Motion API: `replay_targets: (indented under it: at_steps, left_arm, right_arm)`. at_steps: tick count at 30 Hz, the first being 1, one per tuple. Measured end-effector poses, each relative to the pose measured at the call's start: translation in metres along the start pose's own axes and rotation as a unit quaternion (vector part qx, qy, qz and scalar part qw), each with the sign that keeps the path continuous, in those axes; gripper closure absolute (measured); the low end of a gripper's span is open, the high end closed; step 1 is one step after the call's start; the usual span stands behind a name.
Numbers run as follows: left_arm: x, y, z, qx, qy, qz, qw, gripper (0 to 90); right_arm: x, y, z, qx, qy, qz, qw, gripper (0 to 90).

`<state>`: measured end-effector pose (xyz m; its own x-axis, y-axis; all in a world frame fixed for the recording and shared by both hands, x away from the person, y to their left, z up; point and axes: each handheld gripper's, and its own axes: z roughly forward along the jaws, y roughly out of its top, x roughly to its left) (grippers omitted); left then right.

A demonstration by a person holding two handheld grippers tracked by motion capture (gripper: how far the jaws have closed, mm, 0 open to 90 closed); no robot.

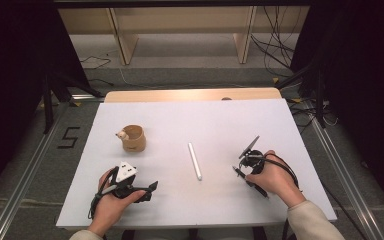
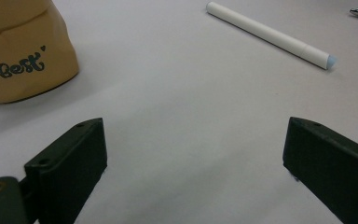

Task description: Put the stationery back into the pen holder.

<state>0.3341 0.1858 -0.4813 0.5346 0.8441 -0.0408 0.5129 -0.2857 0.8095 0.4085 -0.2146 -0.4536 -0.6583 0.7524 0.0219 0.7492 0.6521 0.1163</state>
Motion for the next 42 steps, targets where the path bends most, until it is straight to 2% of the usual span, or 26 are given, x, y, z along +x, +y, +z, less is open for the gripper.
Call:
replay_targets:
  at_steps: [14,20,21,22,24,25,27,28,29,32,34,35,37,39,40,42]
  left_arm:
    - [0.000,0.000,0.000,0.002,0.002,0.000,1.0000,6.2]
    - [0.000,0.000,0.001,0.002,0.003,0.000,1.0000,6.6]
    - [0.000,0.000,0.001,0.001,0.003,-0.001,1.0000,6.6]
    - [0.000,0.000,0.001,0.000,0.002,-0.001,1.0000,6.6]
    - [0.000,0.000,0.001,0.000,0.003,-0.001,1.0000,6.6]
    - [0.000,0.000,0.000,0.000,0.003,-0.002,1.0000,6.6]
    - [0.000,0.000,0.000,0.000,0.003,-0.001,1.0000,6.6]
    - [0.000,0.000,0.001,0.001,0.003,-0.002,1.0000,6.6]
    - [0.000,0.000,0.000,0.000,0.004,-0.001,1.0000,6.6]
    - [0.000,0.001,0.000,0.000,0.005,-0.001,1.0000,6.7]
    - [0.001,0.001,0.000,0.000,0.005,-0.001,1.0000,6.8]
    - [0.001,0.001,0.000,0.000,0.006,-0.001,1.0000,6.8]
    - [0.001,0.001,0.000,-0.001,0.006,-0.003,1.0000,7.0]
    - [0.001,0.001,0.000,-0.003,0.007,-0.004,1.0000,7.0]
    - [0.001,0.001,0.000,-0.004,0.007,-0.005,1.0000,7.1]
    - [0.002,0.001,-0.001,-0.003,0.008,-0.006,0.9999,7.2]
  right_arm:
    - [-0.002,-0.002,-0.003,-0.010,0.006,0.011,0.9999,79.9]
    - [-0.001,-0.003,-0.015,-0.052,0.020,0.016,0.9983,79.9]
    - [-0.001,-0.003,-0.015,-0.052,0.020,0.016,0.9983,79.9]
    - [-0.001,-0.004,-0.018,-0.072,0.024,0.015,0.9970,79.9]
    - [-0.001,-0.004,-0.019,-0.081,0.024,0.016,0.9963,79.9]
    - [0.000,-0.004,-0.021,-0.103,0.027,0.014,0.9943,79.9]
    - [0.001,-0.003,-0.023,-0.125,0.031,0.011,0.9916,79.9]
    - [0.001,-0.003,-0.023,-0.125,0.031,0.011,0.9916,79.9]
    - [0.001,-0.003,-0.025,-0.145,0.033,0.008,0.9888,79.9]
    - [0.002,-0.003,-0.027,-0.160,0.030,0.002,0.9866,79.9]
    - [0.002,-0.003,-0.027,-0.176,0.026,-0.008,0.9841,79.9]
    - [0.003,-0.003,-0.026,-0.192,0.025,-0.019,0.9809,79.9]
    - [0.004,-0.003,-0.026,-0.195,0.025,-0.024,0.9801,79.9]
    - [0.005,-0.003,-0.026,-0.208,0.022,-0.037,0.9771,79.9]
    - [0.006,-0.003,-0.027,-0.224,0.015,-0.048,0.9733,79.9]
    - [0.007,-0.003,-0.028,-0.242,0.012,-0.053,0.9688,79.9]
